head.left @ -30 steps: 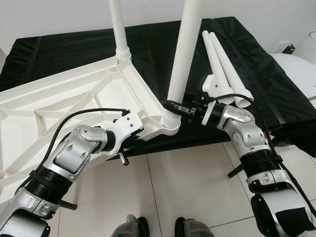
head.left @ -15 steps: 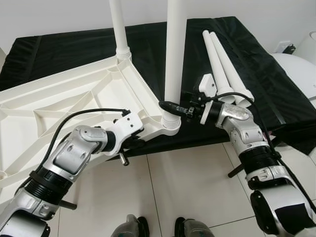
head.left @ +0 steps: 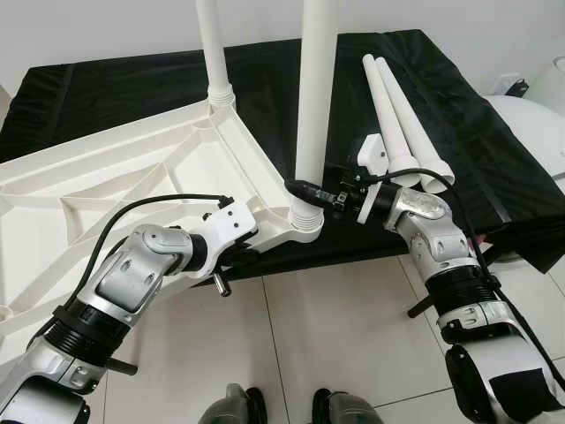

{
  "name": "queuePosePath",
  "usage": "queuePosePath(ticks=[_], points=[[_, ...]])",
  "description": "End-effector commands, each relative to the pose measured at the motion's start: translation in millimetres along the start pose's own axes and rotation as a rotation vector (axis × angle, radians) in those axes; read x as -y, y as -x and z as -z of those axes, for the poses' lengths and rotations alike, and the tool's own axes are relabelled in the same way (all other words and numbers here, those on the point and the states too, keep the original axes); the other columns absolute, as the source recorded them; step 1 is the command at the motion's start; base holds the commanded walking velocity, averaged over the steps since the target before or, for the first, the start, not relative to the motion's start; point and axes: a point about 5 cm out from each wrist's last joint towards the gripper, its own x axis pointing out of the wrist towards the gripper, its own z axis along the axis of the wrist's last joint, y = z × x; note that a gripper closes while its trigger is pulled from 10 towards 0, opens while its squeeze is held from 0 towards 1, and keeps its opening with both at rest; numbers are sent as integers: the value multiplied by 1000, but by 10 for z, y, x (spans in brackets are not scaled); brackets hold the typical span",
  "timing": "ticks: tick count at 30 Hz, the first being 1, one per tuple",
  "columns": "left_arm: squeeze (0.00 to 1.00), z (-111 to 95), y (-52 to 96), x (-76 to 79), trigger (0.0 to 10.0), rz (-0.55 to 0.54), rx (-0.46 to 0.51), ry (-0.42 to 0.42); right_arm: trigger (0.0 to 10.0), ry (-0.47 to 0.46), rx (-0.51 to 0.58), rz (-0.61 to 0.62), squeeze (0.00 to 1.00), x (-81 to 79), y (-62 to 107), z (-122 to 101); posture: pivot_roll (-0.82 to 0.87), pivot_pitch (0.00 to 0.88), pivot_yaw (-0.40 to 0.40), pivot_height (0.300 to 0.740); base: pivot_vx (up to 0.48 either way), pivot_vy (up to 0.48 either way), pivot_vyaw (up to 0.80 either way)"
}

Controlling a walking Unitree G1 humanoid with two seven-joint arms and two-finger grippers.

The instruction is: Building children table

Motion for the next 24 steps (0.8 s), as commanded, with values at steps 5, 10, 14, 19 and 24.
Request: queuePosePath(ticks=[5,10,14,19,24], points=[[0,90,-44,112,10000,67,-42,14,10000,-71,-91,128,0,51,146,256,-54,179,38,740,0,0,0],[0,85,-46,114,10000,66,-41,14,10000,-60,-78,167,0,46,153,239,-53,182,38,740,0,0,0],[0,84,-45,116,10000,65,-41,17,10000,-60,-71,179,0,23,156,241,-52,184,36,740,0,0,0],[0,86,-43,118,10000,65,-41,18,10000,-65,-65,179,0,-21,165,254,-51,185,36,740,0,0,0],[0,88,-38,117,10000,63,-42,19,10000,-61,-52,198,0,-78,187,252,-52,185,37,740,0,0,0]])
